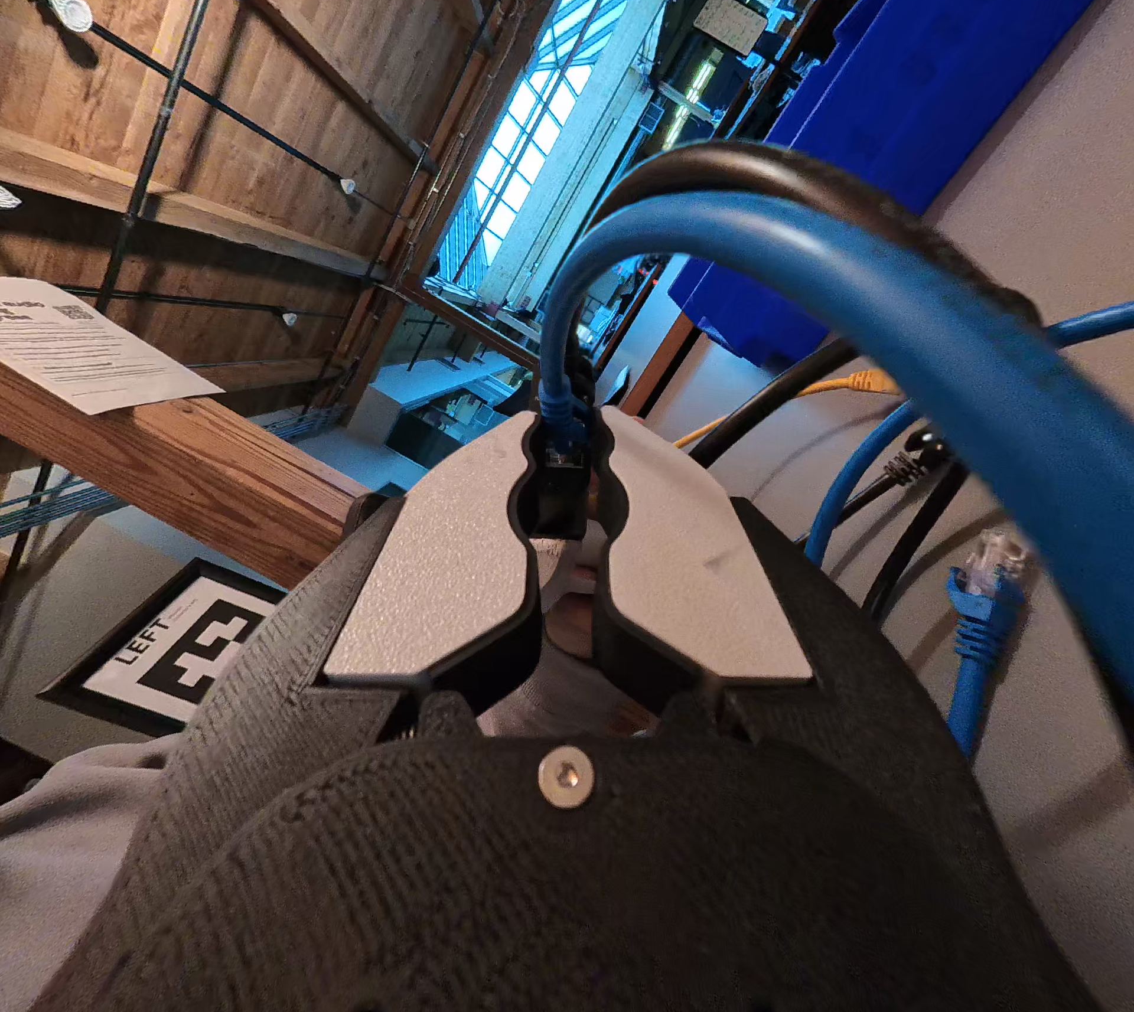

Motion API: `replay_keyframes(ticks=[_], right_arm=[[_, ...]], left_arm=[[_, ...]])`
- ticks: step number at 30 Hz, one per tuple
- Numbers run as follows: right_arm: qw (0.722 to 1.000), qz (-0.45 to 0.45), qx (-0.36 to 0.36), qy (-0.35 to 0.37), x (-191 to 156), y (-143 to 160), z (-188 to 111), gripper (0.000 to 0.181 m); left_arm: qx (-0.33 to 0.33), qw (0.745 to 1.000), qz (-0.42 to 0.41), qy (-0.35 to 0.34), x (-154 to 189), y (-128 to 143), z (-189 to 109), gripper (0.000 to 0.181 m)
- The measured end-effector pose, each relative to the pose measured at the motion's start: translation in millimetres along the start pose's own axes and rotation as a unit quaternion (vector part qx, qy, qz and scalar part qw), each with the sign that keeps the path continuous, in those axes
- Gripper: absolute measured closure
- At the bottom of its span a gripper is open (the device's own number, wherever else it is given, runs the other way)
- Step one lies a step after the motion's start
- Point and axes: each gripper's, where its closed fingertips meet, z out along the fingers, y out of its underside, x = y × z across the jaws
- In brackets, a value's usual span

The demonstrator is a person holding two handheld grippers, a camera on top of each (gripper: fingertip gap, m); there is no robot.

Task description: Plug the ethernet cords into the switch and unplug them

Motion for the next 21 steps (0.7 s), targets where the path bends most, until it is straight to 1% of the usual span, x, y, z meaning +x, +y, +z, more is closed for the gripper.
replay_keyframes(ticks=[4,7,12,16,17,19,21], right_arm=[[1.000,0.004,0.000,-0.006,-2,0,1,0.167],[0.999,0.029,0.008,-0.018,-2,1,1,0.168],[0.999,0.045,0.010,-0.021,-1,1,1,0.168],[0.999,0.035,0.024,-0.003,7,-1,1,0.168],[0.999,0.036,0.029,-0.004,7,-2,1,0.167],[0.999,0.036,0.037,-0.007,6,-4,2,0.160],[0.999,0.021,0.043,0.009,9,-5,1,0.160]], left_arm=[[0.013,1.000,-0.001,0.001,0,-2,-1,0.120],[0.026,1.000,-0.002,0.000,-1,-4,-2,0.120],[0.027,1.000,0.000,0.005,0,-3,-3,0.120],[-0.022,0.999,-0.029,0.013,-1,7,0,0.120],[-0.022,0.999,-0.038,0.007,-2,6,0,0.120],[-0.025,0.996,-0.082,0.007,-5,5,1,0.120],[-0.027,0.992,-0.123,0.000,-13,8,0,0.120]])
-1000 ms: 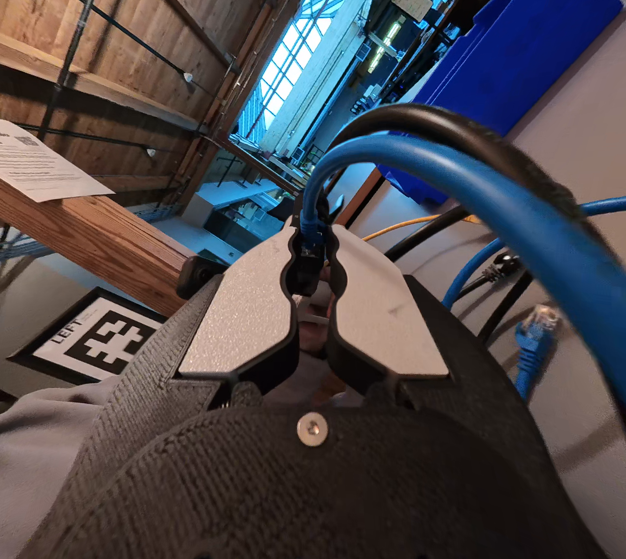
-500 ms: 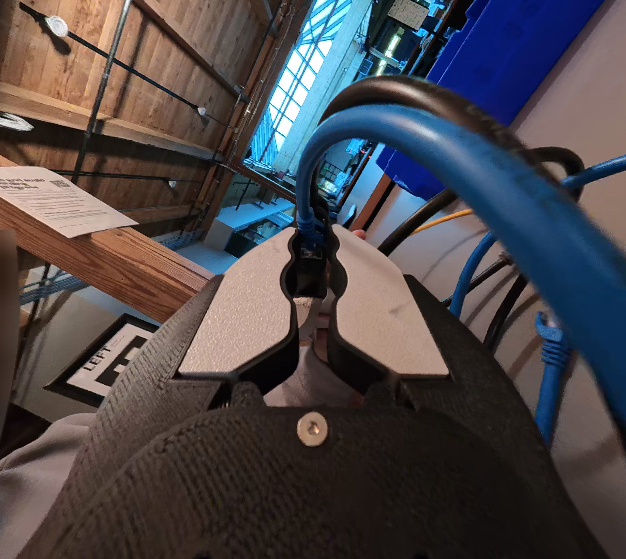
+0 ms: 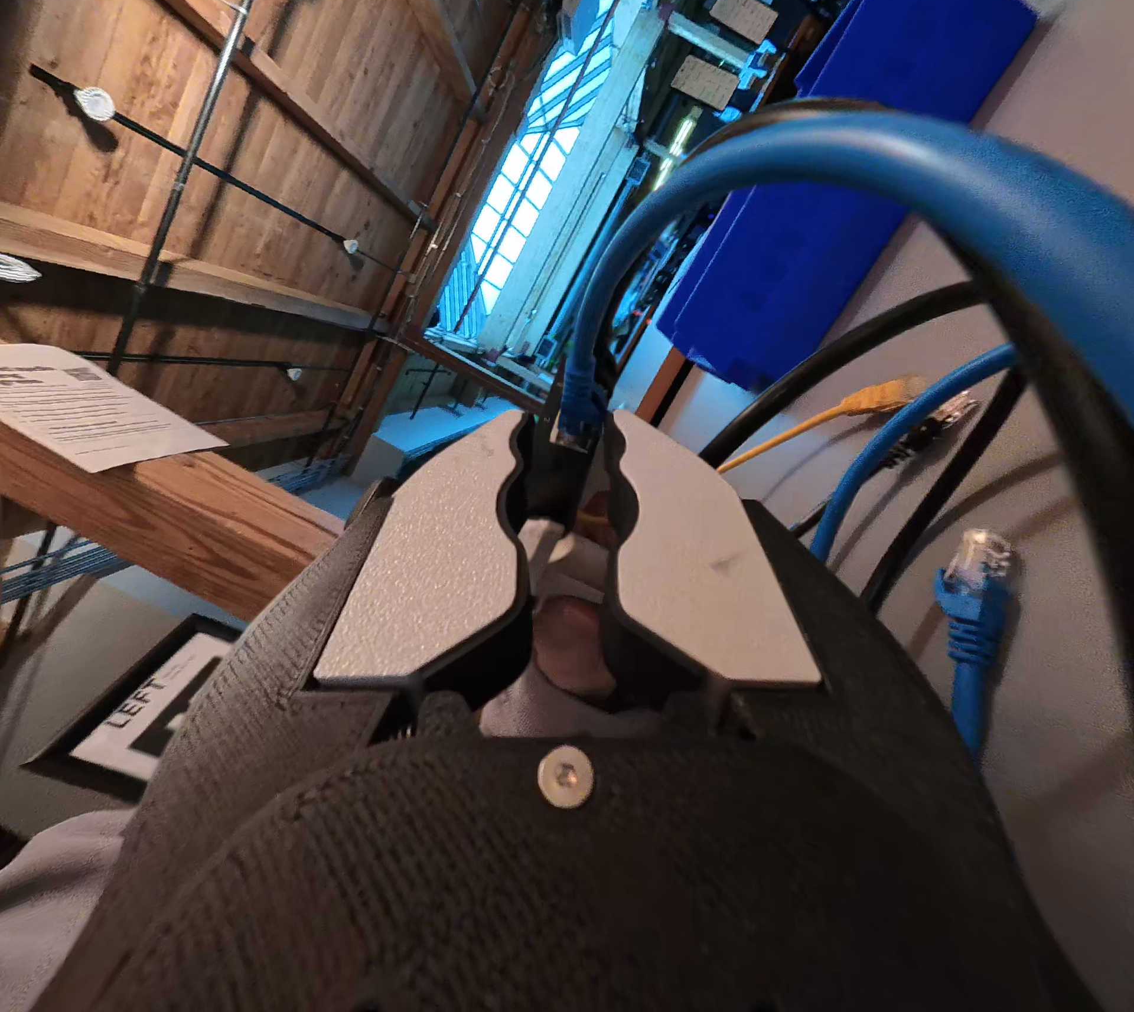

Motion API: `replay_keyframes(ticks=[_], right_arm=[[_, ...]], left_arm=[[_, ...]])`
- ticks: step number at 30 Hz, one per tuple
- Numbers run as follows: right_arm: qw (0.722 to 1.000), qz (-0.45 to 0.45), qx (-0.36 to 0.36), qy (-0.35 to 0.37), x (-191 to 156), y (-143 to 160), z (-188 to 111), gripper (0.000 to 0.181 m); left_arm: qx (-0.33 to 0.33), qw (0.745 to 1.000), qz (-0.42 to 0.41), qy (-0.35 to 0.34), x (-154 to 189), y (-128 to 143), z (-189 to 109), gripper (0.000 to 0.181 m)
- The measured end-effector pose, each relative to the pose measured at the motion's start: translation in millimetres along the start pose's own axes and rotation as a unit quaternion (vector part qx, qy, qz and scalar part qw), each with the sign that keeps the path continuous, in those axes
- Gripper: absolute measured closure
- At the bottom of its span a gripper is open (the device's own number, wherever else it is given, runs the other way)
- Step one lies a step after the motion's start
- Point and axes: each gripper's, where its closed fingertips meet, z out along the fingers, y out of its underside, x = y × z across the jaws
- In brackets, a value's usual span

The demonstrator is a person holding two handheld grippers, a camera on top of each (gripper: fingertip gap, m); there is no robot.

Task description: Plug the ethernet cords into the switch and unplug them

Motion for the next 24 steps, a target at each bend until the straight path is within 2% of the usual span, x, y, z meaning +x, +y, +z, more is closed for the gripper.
replay_keyframes(ticks=[5,10,24], right_arm=[[1.000,-0.001,0.004,0.006,3,5,3,0.166],[1.000,0.011,0.021,0.002,5,7,5,0.168],[0.995,0.062,0.067,-0.030,3,5,3,0.168]], left_arm=[[0.010,0.999,-0.046,-0.005,-10,-1,-4,0.120],[0.020,0.999,-0.043,0.007,-4,-2,-3,0.120],[0.011,0.999,0.037,-0.020,2,-5,-1,0.120]])
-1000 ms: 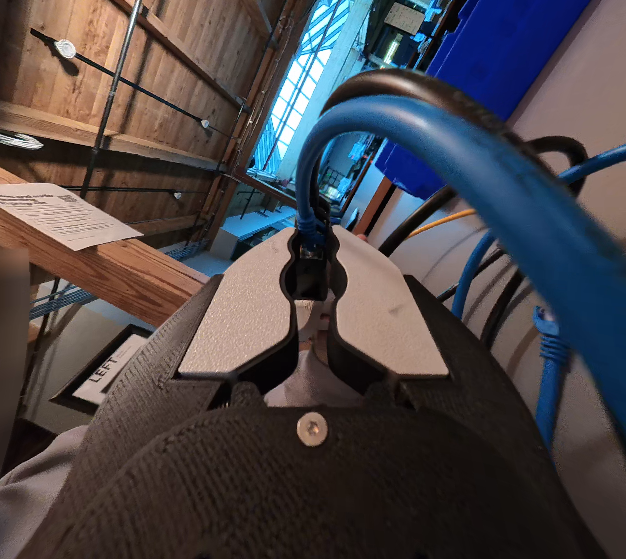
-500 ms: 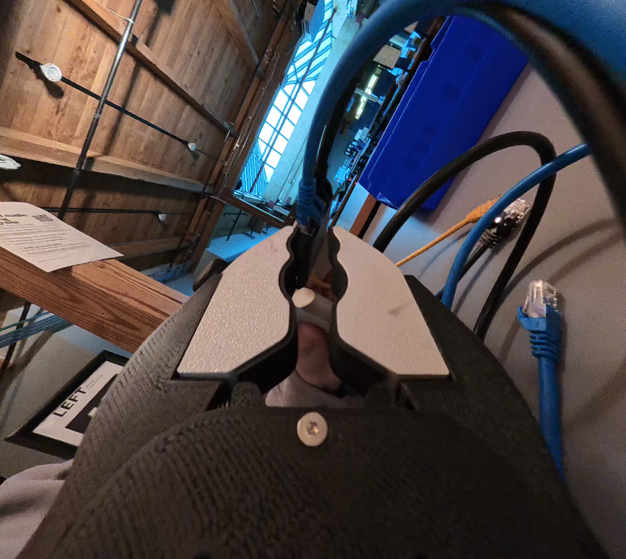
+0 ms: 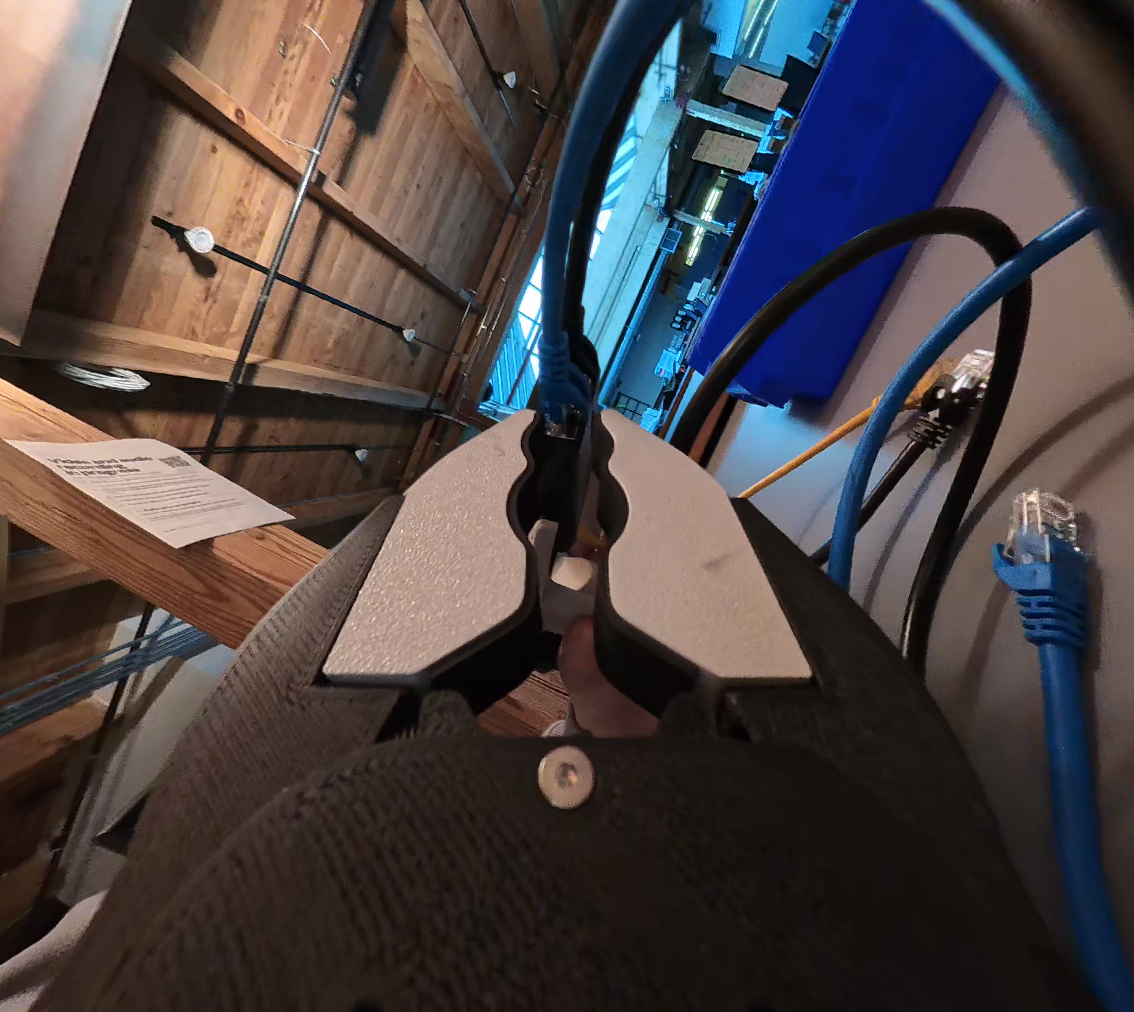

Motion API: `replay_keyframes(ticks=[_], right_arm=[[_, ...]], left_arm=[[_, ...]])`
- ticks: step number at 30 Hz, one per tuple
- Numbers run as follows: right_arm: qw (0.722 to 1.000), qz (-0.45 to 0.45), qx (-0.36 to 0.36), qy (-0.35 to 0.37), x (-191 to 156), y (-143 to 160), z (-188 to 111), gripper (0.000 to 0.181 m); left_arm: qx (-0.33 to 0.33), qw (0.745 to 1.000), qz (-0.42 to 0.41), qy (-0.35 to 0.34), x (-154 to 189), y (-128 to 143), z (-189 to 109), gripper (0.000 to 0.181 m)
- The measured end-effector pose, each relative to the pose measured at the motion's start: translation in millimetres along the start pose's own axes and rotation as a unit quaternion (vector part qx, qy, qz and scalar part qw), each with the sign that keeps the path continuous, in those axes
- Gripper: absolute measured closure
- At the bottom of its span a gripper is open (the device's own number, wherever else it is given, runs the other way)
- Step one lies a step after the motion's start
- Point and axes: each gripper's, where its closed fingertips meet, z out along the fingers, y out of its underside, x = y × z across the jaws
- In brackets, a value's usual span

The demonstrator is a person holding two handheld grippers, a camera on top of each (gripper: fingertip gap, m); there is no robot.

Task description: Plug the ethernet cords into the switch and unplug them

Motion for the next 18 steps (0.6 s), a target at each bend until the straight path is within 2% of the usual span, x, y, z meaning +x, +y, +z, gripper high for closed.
replay_keyframes(ticks=[5,9,18], right_arm=[[1.000,-0.006,0.016,0.006,-0.2,-6.3,-2.0,0.157],[1.000,-0.016,0.000,0.011,0.1,-0.5,0.3,0.160],[0.999,0.011,0.032,0.022,5.9,-1.6,-1.4,0.167]], left_arm=[[-0.002,1.000,0.000,0.003,1.3,0.3,-0.1,0.120],[-0.007,1.000,0.010,0.000,4.1,1.8,1.6,0.120],[-0.016,0.999,0.039,-0.008,6.6,7.1,3.4,0.120]])
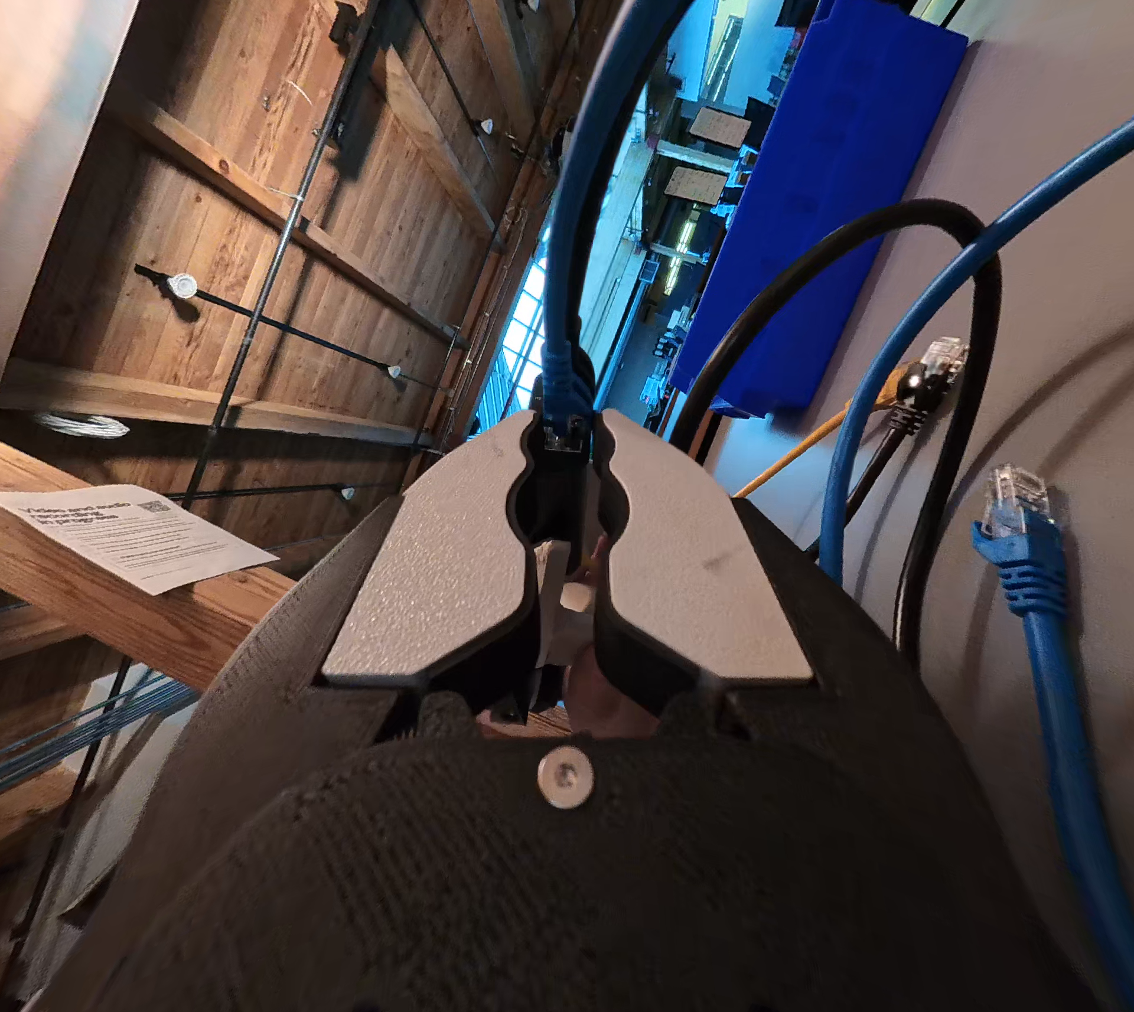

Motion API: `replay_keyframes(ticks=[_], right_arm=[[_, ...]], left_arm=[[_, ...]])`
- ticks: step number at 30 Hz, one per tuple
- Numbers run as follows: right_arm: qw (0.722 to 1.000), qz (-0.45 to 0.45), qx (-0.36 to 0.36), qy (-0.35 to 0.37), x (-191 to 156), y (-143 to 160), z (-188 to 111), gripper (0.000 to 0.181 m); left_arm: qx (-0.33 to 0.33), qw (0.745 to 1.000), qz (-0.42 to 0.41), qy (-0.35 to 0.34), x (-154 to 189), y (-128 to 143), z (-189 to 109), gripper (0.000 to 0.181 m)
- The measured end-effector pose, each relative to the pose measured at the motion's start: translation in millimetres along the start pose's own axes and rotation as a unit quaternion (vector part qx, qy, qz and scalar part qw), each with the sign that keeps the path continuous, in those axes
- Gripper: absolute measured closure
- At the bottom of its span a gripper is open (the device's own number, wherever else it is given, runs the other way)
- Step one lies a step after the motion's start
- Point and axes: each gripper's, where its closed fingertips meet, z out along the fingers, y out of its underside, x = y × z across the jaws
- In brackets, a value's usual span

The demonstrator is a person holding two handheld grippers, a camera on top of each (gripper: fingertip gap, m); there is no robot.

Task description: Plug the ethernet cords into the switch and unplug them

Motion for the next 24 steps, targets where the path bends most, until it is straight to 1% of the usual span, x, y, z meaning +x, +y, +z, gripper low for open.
replay_keyframes(ticks=[4,6,11,17,20,22,24], right_arm=[[1.000,-0.007,-0.002,0.004,2,0,-1,0.168],[0.999,-0.029,-0.002,0.015,4,-1,-2,0.168],[0.999,-0.046,-0.011,0.001,4,-1,-3,0.168],[0.996,-0.090,-0.023,-0.010,5,-2,-2,0.169],[0.995,-0.091,-0.034,-0.009,5,-2,-2,0.169],[0.995,-0.094,-0.029,-0.010,1,-3,-2,0.169],[0.998,-0.060,-0.022,-0.016,-2,-3,-1,0.169]], left_arm=[[-0.004,1.000,0.011,-0.003,1,2,0,0.120],[-0.007,1.000,0.019,-0.009,1,3,1,0.120],[-0.018,0.998,0.045,-0.036,3,8,3,0.120],[-0.029,0.997,0.041,-0.057,1,13,5,0.120],[-0.025,0.997,0.044,-0.063,1,11,5,0.120],[-0.016,0.997,0.049,-0.066,1,7,3,0.120],[-0.012,0.996,0.053,-0.071,0,3,2,0.120]])
